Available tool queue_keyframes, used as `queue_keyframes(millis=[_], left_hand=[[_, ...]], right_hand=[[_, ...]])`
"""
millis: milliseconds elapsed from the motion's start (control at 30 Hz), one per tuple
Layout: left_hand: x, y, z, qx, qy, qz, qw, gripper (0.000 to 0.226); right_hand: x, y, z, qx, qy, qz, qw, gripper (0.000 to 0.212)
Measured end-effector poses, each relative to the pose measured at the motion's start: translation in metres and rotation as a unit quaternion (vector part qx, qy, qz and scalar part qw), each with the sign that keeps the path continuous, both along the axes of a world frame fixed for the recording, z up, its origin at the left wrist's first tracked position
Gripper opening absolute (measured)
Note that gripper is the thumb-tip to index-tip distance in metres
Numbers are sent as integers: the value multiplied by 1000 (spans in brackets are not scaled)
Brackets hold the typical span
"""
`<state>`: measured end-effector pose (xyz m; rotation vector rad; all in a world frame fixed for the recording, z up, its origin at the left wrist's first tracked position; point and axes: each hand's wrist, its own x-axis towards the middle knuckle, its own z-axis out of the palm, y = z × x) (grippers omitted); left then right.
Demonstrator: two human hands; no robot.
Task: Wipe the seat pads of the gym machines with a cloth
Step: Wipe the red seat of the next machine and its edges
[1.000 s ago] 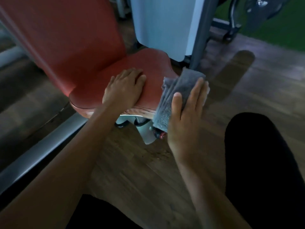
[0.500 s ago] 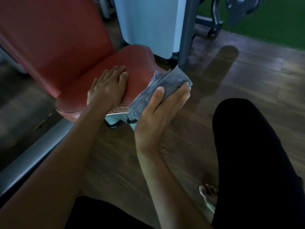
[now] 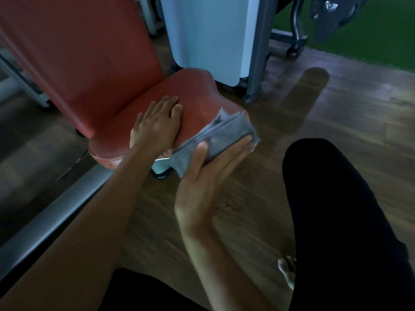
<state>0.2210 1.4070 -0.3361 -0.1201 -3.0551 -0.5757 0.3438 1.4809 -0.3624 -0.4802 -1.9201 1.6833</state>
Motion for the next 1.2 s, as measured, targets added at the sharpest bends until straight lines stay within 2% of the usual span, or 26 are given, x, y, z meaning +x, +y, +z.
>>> queue_keyframes(millis=[133, 200, 300, 367, 500, 667, 867, 967, 1067, 1200], left_hand=[[-1, -3, 0, 9, -3, 2, 1000, 53], [-2, -4, -1, -11, -2, -14, 1000, 61], [-4, -5, -1, -9, -8, -14, 1000, 60], [-3, -4, -1, -4, -4, -12, 1000, 59], [-1, -2, 2, 18, -11, 3, 1000, 51], [0, 1, 5, 24, -26, 15, 999, 51], [2, 2, 7, 20, -26, 10, 999, 51], [2, 3, 7, 21, -30, 11, 999, 51], [2, 3, 8, 29, -23, 11, 999, 50], [1, 4, 9, 29, -26, 15, 999, 50]], right_hand=[[12, -5, -8, 37, -33, 33, 998, 82], [-5, 12, -5, 24, -35, 9, 999, 78], [-16, 18, 3, 3, -9, -22, 1000, 76], [0, 5, 6, -11, -4, 16, 1000, 77], [21, 4, -2, 18, -28, 63, 997, 77], [-15, 43, 13, -43, -50, 28, 997, 71], [28, 17, 5, -37, -34, 110, 993, 76], [-4, 41, 14, -53, -62, 76, 994, 72], [-9, 44, 23, -72, -53, 56, 994, 71], [31, 15, 13, -67, -45, 122, 989, 79]])
